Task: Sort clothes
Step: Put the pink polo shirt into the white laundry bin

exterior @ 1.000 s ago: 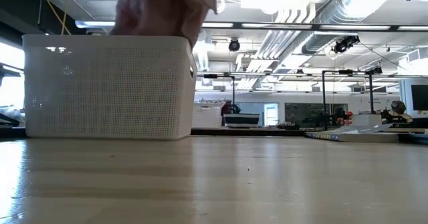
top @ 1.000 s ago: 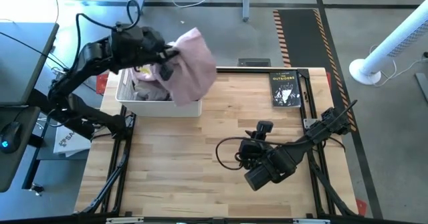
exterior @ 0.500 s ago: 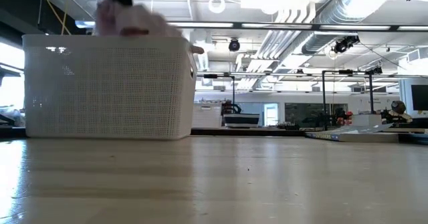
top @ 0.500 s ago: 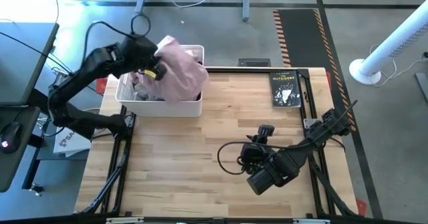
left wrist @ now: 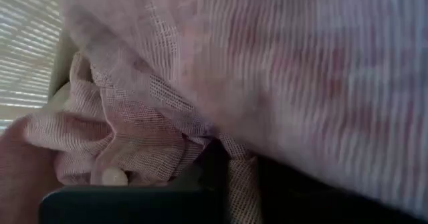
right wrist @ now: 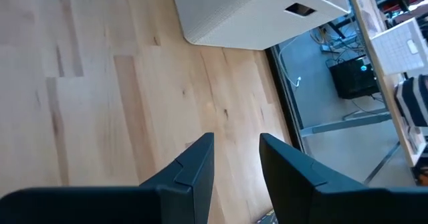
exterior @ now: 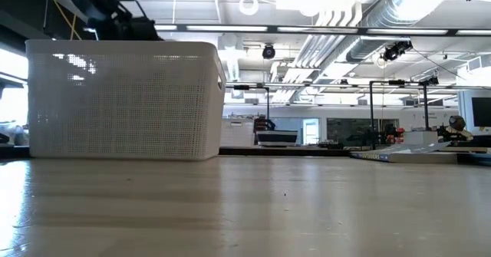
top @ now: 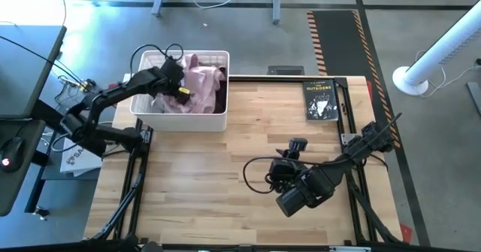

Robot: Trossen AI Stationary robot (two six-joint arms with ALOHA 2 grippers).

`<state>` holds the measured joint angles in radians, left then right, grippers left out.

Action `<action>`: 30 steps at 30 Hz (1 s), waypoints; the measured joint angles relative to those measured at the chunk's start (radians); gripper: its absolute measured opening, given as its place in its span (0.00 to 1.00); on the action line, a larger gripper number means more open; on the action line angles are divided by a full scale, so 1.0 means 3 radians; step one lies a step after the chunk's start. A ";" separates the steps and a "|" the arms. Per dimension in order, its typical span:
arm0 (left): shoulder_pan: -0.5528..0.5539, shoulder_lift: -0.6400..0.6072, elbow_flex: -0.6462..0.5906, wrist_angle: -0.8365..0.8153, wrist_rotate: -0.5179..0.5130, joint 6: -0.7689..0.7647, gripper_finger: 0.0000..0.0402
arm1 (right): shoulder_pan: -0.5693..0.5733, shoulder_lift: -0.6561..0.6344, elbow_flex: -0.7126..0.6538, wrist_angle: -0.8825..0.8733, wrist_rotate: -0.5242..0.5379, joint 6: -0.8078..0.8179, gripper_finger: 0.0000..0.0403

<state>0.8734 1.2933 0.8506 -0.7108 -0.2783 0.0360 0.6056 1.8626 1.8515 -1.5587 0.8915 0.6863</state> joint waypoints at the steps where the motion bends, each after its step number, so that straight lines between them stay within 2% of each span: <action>1: 0.0020 0.0070 -0.0040 0.0067 0.0001 0.0001 0.10 | -0.0009 0.0000 0.0000 0.0001 0.0013 -0.0025 0.29; 4: 0.0043 0.0232 -0.0065 0.0111 -0.0024 0.0010 0.10 | -0.0013 0.0000 0.0000 0.0002 0.0077 -0.0044 0.29; 8: 0.0014 0.0179 0.0128 -0.0193 -0.0049 0.0165 0.13 | -0.0019 0.0001 0.0000 0.0002 0.0086 -0.0044 0.29; 16: -0.0113 -0.0171 0.1094 -0.1574 -0.0207 0.0243 0.26 | -0.0019 0.0001 0.0000 0.0020 0.0170 -0.0045 0.29; 21: -0.0129 -0.0315 0.1625 -0.2081 -0.0295 0.0021 0.31 | -0.0019 0.0001 0.0000 0.0048 0.0174 -0.0045 0.29; 25: -0.0128 -0.0459 0.1739 -0.1821 -0.0286 -0.0116 0.32 | -0.0020 0.0001 0.0000 0.0053 0.0174 -0.0045 0.29; 30: -0.0130 -0.0532 0.1674 -0.1186 0.0195 -0.0020 0.31 | -0.0019 0.0001 0.0000 0.0054 0.0198 -0.0045 0.29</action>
<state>0.8345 1.1336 1.3529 -1.0666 -0.2197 0.0300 0.5999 1.8629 1.8515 -1.5425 0.9508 0.6727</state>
